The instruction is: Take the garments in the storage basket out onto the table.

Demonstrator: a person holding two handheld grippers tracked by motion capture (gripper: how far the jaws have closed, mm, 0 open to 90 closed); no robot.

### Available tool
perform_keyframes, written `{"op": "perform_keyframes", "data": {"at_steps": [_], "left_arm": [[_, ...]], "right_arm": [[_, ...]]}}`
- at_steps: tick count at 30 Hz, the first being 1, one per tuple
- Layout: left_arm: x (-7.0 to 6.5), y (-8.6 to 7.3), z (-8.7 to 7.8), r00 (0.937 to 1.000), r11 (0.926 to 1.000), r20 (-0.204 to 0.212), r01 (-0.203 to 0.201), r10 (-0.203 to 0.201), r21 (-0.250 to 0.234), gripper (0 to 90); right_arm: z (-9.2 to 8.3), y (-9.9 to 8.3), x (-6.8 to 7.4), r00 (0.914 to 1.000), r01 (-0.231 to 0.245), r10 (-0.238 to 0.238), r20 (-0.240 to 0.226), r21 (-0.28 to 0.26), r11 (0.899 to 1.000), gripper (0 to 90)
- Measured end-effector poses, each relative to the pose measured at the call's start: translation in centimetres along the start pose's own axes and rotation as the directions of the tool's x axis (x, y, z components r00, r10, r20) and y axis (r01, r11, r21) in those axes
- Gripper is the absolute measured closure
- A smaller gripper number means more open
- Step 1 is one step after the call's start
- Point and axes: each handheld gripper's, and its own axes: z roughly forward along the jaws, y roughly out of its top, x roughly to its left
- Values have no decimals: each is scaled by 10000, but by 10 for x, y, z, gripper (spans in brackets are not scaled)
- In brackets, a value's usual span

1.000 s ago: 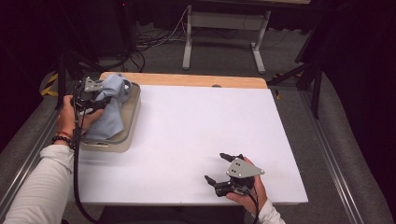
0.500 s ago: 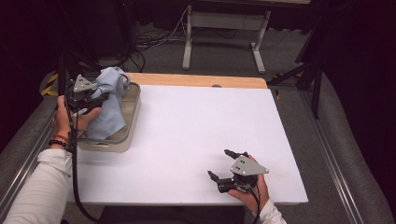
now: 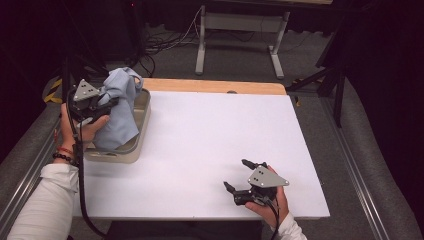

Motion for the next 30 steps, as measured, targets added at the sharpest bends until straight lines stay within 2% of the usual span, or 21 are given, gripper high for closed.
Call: {"op": "perform_keyframes", "data": {"at_steps": [7,12,15,25,30], "left_arm": [[-10,6,-3,9997,9995,171,-164,169,-283,697],[-15,9,-3,9993,9988,361,-63,80,-480,697],[-18,11,-4,9989,9983,424,-175,199,-553,697],[-24,16,-8,9976,9952,688,1,66,-979,696],[-29,20,-10,9953,9933,964,58,54,-1157,696]], "right_arm": [[-2,0,-2,9999,-88,88,69,-87,9999,107],[-3,0,-1,10000,-31,32,74,-68,10000,107],[-3,0,-1,10000,0,1,96,-83,10000,107],[-3,0,-1,9999,-15,16,103,-100,9999,106],[-3,0,-1,9999,-48,49,116,-102,9999,107]]}}
